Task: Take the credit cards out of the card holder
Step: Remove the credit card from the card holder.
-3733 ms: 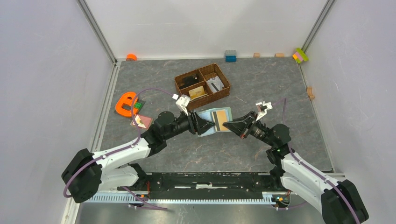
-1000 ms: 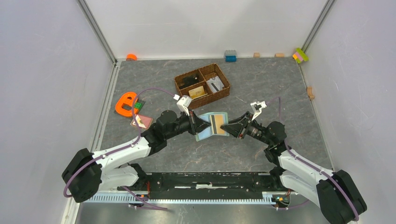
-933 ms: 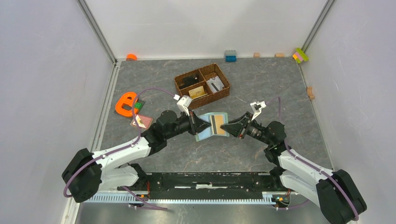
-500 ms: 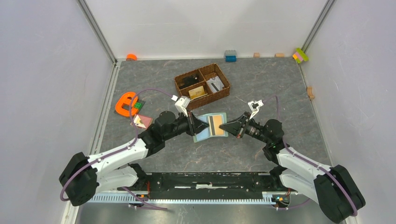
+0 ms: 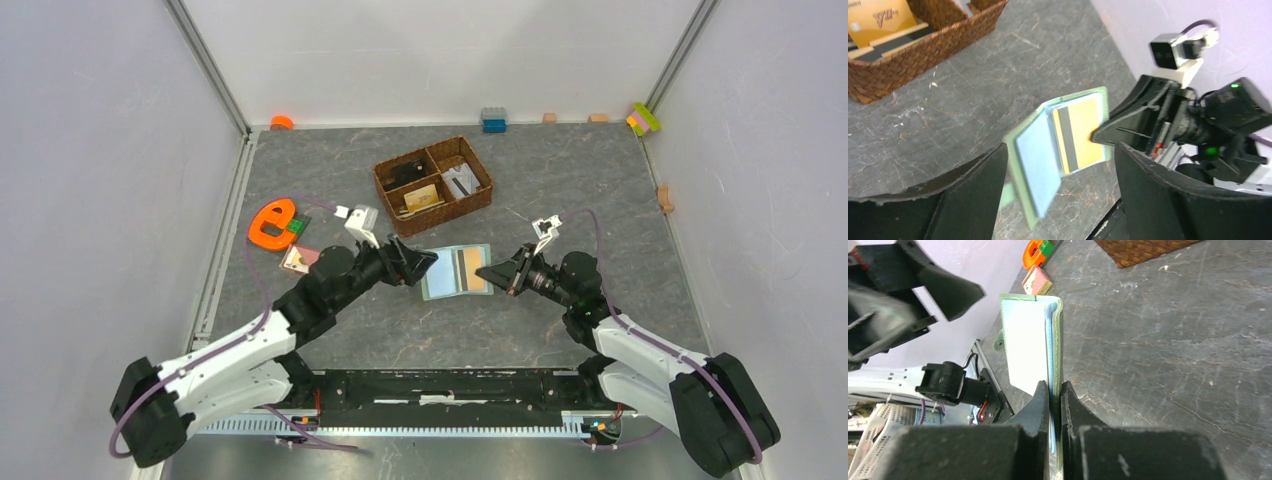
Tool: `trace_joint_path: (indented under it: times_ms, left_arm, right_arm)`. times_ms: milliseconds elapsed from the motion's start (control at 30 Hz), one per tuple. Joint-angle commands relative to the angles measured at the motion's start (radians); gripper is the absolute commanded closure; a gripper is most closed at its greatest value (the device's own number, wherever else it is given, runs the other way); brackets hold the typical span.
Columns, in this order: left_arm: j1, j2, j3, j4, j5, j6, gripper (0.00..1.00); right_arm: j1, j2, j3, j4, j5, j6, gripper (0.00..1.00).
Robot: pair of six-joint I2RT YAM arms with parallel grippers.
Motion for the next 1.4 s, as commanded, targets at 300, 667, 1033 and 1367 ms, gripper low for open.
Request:
trace_joint_path:
  times_ms: [300,667,1033,1367]
  left_arm:
    - [-0.019,0.041,0.004,0.234,0.188,-0.085,0.28]
    - [-0.027,0.139,-0.013,0.287,0.24,0.019,0.27]
    - [-0.028,0.185,-0.039,0.385,0.301,0.024,0.26]
    - [-0.028,0.276,-0.079,0.508,0.294,-0.011,0.25]
  right_arm:
    - [-0.021,-0.024,0.004,0.025,0.059,0.024,1.0]
    - [-0.022,-0.021,-0.02,0.097,0.022,0.054,1.0]
    - [-0.021,-0.07,-0.028,0.106,0.006,0.061,1.0]
    - [-0.021,-0.09,-0.031,0.11,0.005,0.043,1.0]
